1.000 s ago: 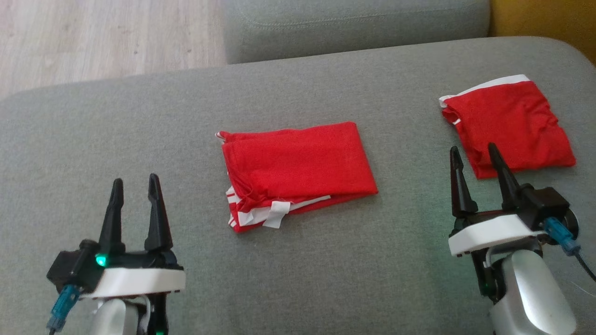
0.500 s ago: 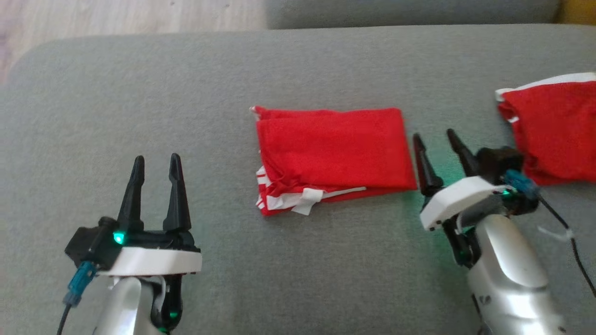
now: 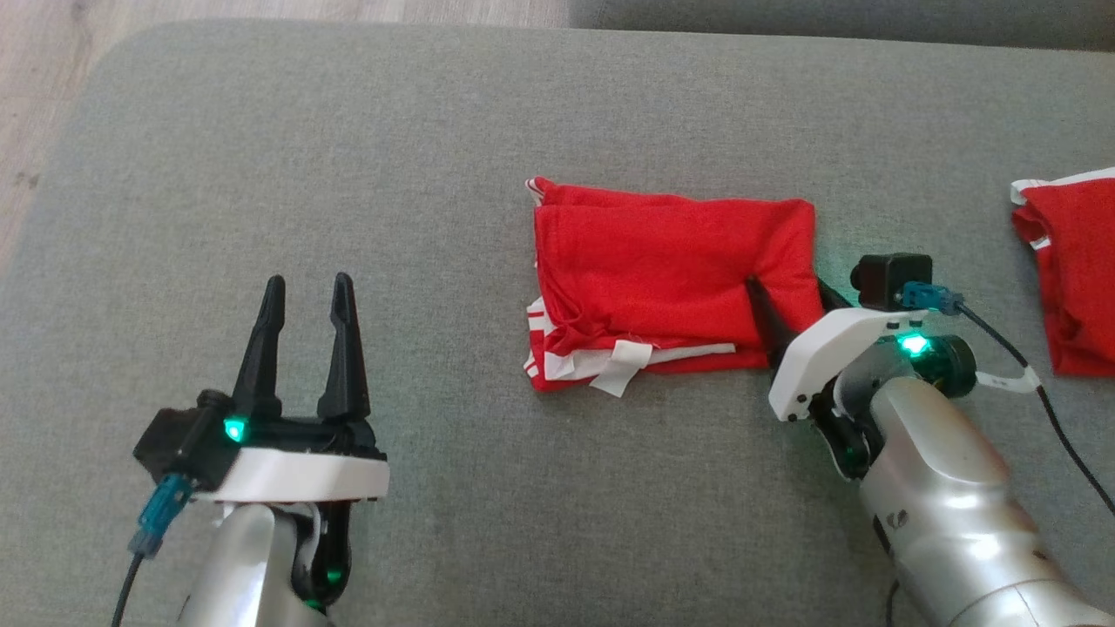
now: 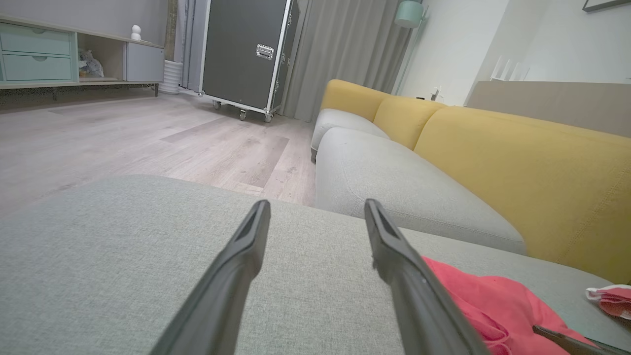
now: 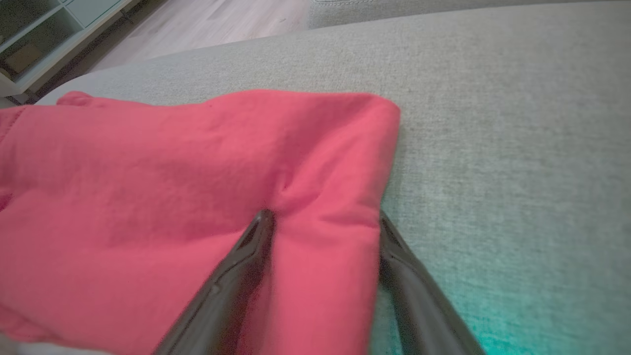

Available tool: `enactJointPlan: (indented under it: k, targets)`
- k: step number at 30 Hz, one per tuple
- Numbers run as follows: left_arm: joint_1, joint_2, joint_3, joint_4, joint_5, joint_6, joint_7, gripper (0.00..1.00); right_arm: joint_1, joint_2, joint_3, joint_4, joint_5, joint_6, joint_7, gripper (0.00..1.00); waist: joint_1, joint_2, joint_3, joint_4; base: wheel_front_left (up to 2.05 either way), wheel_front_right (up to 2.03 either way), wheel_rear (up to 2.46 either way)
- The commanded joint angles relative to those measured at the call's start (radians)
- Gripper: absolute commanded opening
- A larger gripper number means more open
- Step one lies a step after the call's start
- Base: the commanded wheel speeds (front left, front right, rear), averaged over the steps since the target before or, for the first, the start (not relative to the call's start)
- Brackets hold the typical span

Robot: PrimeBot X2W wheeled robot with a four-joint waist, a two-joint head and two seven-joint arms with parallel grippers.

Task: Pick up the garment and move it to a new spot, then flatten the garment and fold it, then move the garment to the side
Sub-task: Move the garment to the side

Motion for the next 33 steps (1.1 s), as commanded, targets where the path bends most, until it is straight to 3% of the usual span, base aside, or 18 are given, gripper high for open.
enactJointPlan:
  k: [1, 7, 16, 23, 33]
  targets:
    - [-0.041, 0.007, 0.026, -0.025, -0.01, 0.001, -0.006, 1.0, 0.002, 0.021, 0.039, 0.016, -0.003, -0.001, 0.0, 0.0, 0.0, -0.0001, -0.002, 0.0, 0.0, 0.0, 0.0]
    - [-0.034, 0.008, 0.039, -0.026, -0.006, 0.001, -0.006, 1.0, -0.039, 0.021, 0.069, 0.063, -0.061, -0.001, -0.09, 0.0, 0.0, -0.0001, -0.024, -0.025, 0.0, 0.0, 0.0]
    - [-0.016, 0.013, 0.041, -0.044, 0.002, 0.001, -0.006, 1.0, -0.096, -0.002, 0.033, 0.053, -0.251, -0.001, -0.212, 0.0, 0.0, -0.0001, -0.061, -0.111, 0.0, 0.0, 0.0]
    - [-0.001, 0.012, 0.008, -0.066, 0.011, 0.001, -0.006, 1.0, -0.09, -0.09, 0.025, -0.073, -0.358, -0.001, -0.224, 0.0, 0.0, -0.0001, -0.081, -0.21, 0.0, 0.0, 0.0]
    - [-0.049, 0.022, -0.041, -0.105, 0.017, 0.001, -0.006, 1.0, -0.109, -0.268, 0.069, -0.282, -0.375, -0.001, -0.093, 0.0, 0.0, -0.0001, -0.023, -0.321, 0.0, 0.0, 0.0]
